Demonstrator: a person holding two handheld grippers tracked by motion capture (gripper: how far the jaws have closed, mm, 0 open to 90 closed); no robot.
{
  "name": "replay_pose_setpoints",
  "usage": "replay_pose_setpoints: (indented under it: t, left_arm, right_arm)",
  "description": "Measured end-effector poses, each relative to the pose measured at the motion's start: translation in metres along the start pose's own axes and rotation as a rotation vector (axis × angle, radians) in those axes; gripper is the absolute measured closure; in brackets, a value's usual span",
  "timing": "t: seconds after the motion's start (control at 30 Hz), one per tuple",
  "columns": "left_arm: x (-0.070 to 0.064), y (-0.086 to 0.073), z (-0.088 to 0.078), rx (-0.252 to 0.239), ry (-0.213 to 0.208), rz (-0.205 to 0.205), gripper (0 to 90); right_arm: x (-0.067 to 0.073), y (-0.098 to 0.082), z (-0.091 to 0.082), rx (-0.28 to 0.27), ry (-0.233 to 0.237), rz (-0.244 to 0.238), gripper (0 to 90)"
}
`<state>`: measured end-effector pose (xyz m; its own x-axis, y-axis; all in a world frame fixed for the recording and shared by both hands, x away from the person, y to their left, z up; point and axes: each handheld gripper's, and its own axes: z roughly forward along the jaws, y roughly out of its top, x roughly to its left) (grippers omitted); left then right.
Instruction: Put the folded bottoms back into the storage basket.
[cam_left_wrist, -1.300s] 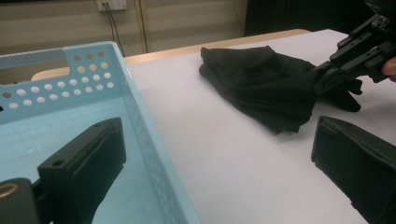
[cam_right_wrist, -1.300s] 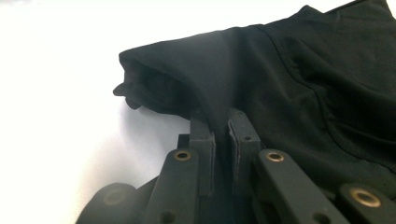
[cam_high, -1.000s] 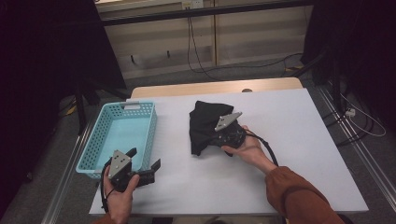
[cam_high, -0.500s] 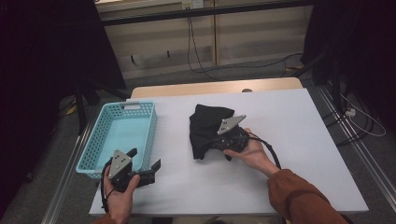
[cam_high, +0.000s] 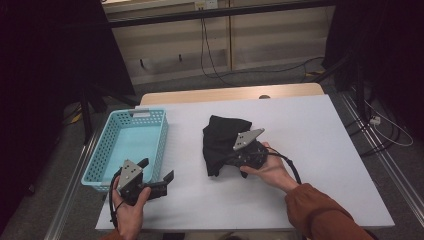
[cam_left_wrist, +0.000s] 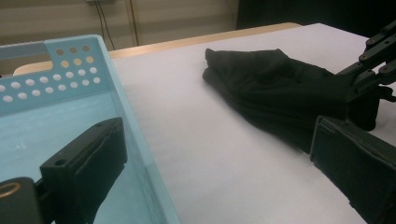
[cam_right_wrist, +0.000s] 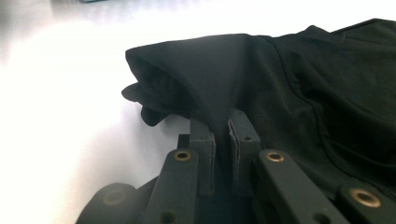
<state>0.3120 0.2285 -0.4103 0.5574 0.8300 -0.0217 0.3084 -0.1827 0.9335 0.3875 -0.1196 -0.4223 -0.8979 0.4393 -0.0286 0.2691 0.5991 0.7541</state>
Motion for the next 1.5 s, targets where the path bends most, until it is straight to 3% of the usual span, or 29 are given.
replay_pose_setpoints:
  t: [0.37,0.67,0.73,0.8,0.9,1.03,1.1,1.37,1.5]
  left_arm:
    - [-0.01,0.006,0.006,-0.015,-0.041,0.04,6.2]
    - [-0.023,0.012,0.027,0.036,-0.11,0.084,6.9]
    - [-0.024,0.014,0.033,0.05,-0.126,0.077,6.9]
    - [-0.025,0.016,0.039,0.06,-0.137,0.039,6.9]
    - [-0.029,0.021,0.044,0.074,-0.129,0.08,6.8]
    - [-0.027,0.024,0.053,0.069,-0.154,0.06,6.3]
    - [-0.026,0.025,0.06,0.082,-0.149,0.069,6.0]
    - [-0.02,0.026,0.081,0.121,-0.173,0.036,5.6]
    - [-0.02,0.027,0.09,0.119,-0.168,0.055,5.6]
  right_arm:
    - [0.016,-0.004,-0.007,-0.004,0.017,-0.009,83.3]
    - [0.024,-0.007,-0.011,-0.017,0.037,-0.007,83.3]
    - [0.026,-0.007,-0.011,-0.018,0.038,-0.01,83.3]
    - [0.027,-0.007,-0.012,-0.022,0.04,-0.013,83.3]
    - [0.029,-0.007,-0.013,-0.023,0.043,-0.012,83.3]
    - [0.034,-0.008,-0.012,-0.02,0.051,-0.014,83.3]
    - [0.036,-0.008,-0.013,-0.024,0.054,-0.019,83.3]
    - [0.042,-0.009,-0.016,-0.028,0.06,-0.02,83.3]
    - [0.044,-0.009,-0.018,-0.03,0.062,-0.019,83.3]
